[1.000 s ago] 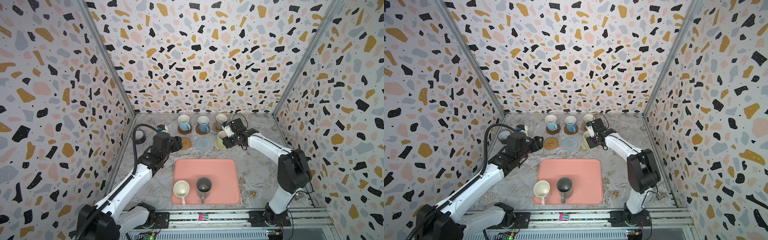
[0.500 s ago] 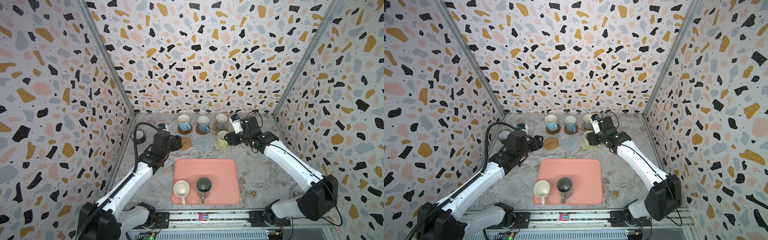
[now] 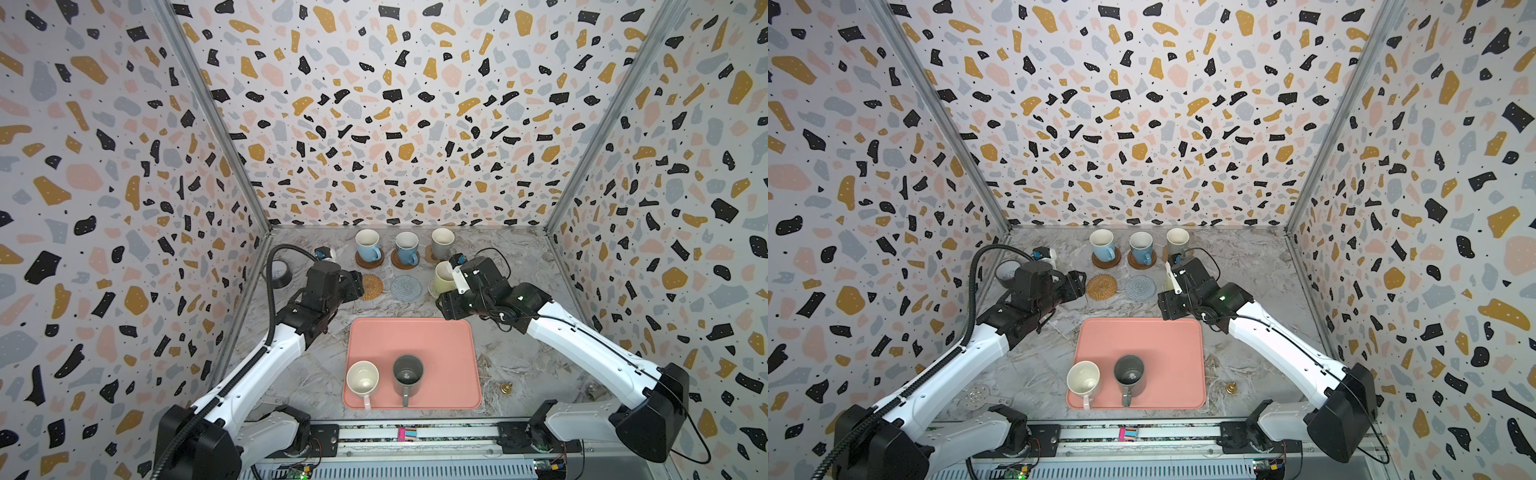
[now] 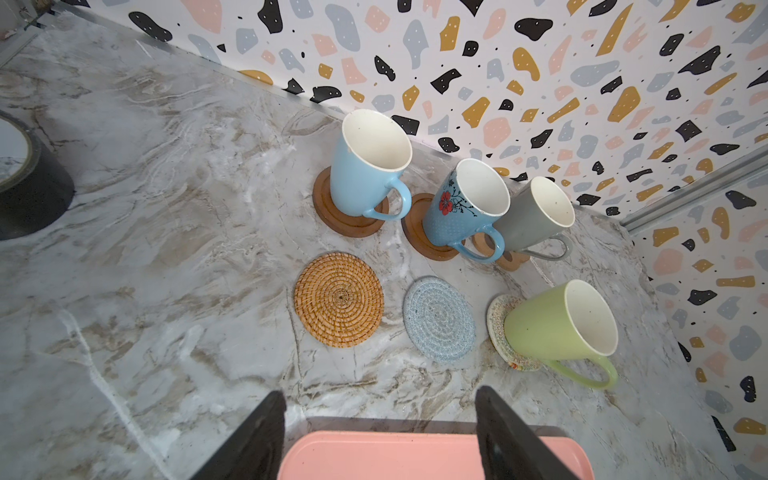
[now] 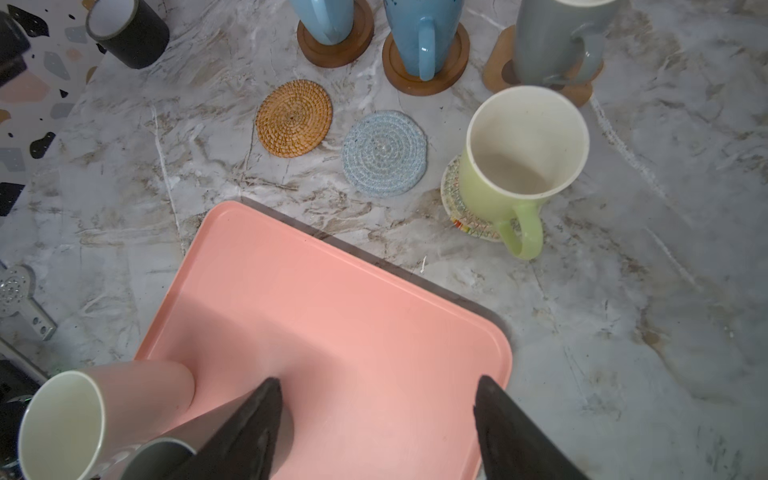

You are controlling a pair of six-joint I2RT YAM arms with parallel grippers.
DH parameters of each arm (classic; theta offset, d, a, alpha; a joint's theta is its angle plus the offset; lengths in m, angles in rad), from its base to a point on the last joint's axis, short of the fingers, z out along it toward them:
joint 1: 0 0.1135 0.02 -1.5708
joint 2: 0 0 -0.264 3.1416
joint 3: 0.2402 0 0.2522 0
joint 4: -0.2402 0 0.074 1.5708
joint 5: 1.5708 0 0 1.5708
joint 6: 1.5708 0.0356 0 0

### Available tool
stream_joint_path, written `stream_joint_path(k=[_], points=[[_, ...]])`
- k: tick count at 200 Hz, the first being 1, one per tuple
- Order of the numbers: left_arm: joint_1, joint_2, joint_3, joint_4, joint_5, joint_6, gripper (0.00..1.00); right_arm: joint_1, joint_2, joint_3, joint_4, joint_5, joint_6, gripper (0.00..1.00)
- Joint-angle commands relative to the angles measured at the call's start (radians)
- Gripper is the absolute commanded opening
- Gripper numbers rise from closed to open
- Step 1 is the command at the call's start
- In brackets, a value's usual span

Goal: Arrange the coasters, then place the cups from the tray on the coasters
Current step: 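Move the right gripper back over the dark grey mug on the pink tray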

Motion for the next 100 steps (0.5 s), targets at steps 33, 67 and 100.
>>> stream_joint_path(k=[33,67,100], points=[[0.004,-0.01,0.008,0.034,-0.002,0.0,0.73,0.139,-0.026,0.007,-0.114,0.077,0.235,0.73],[0.003,-0.009,0.009,0.034,-0.004,0.0,0.73,0.222,-0.031,0.018,-0.164,0.114,0.333,0.73],[0.005,-0.01,0.008,0.035,-0.004,-0.002,0.73,0.284,-0.032,0.007,-0.17,0.116,0.403,0.73]])
